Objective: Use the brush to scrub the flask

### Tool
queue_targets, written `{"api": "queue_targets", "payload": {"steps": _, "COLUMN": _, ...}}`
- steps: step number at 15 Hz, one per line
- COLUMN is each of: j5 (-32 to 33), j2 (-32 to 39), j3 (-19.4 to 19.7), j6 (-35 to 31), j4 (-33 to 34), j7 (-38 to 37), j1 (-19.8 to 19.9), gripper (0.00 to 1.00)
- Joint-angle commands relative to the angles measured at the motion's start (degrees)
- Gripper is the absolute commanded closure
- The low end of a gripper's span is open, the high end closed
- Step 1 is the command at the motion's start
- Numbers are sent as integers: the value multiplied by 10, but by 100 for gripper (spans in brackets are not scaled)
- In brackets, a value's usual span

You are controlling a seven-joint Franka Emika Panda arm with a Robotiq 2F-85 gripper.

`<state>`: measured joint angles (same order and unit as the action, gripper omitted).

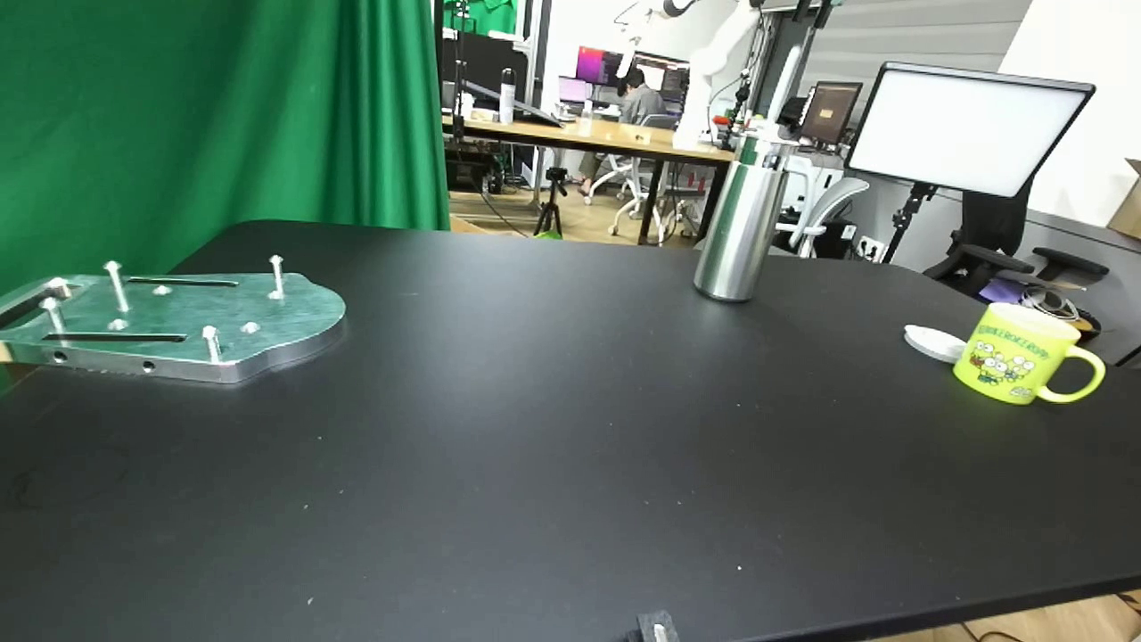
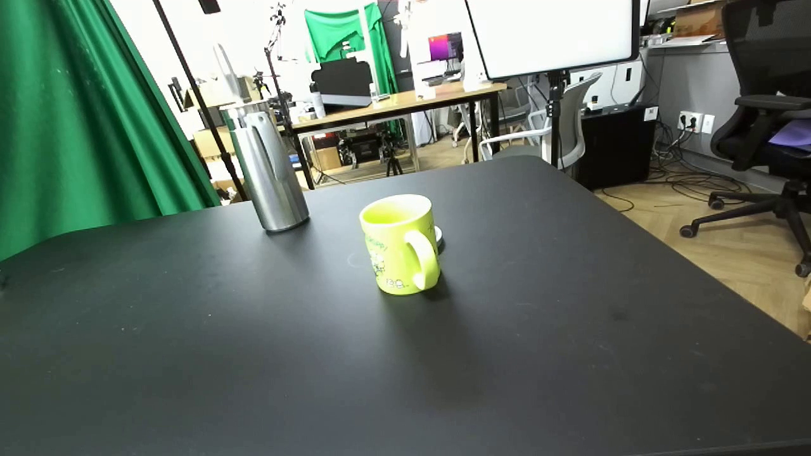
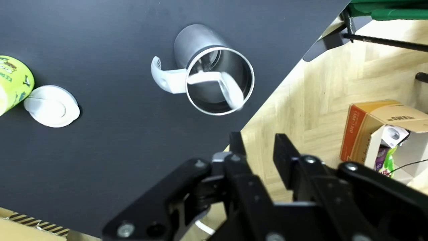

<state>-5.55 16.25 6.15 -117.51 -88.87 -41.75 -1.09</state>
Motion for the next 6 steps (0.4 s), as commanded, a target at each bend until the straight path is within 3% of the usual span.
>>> {"api": "queue_targets", "payload": {"steps": 1, "j5": 14, "j2": -12, "j3": -2, "j6": 3, "j4": -16, "j7": -12, "j1": 2, "gripper": 38}}
{"api": "queue_targets", "payload": {"steps": 3, "j5": 7, "j2": 0, "j3": -5, "j6": 3, "j4": -3, "j7": -1, "j1": 5, "gripper": 27}}
{"api": "queue_targets", "payload": {"steps": 4, "j5": 8, "j2": 1, "j3": -5, "j6": 3, "j4": -5, "j7": -1, "j1": 5, "gripper": 44}}
{"api": "queue_targets", "payload": {"steps": 6, "j5": 8, "j2": 2, "j3": -5, "j6": 2, "j4": -5, "j7": 0, "j1": 5, "gripper": 30}}
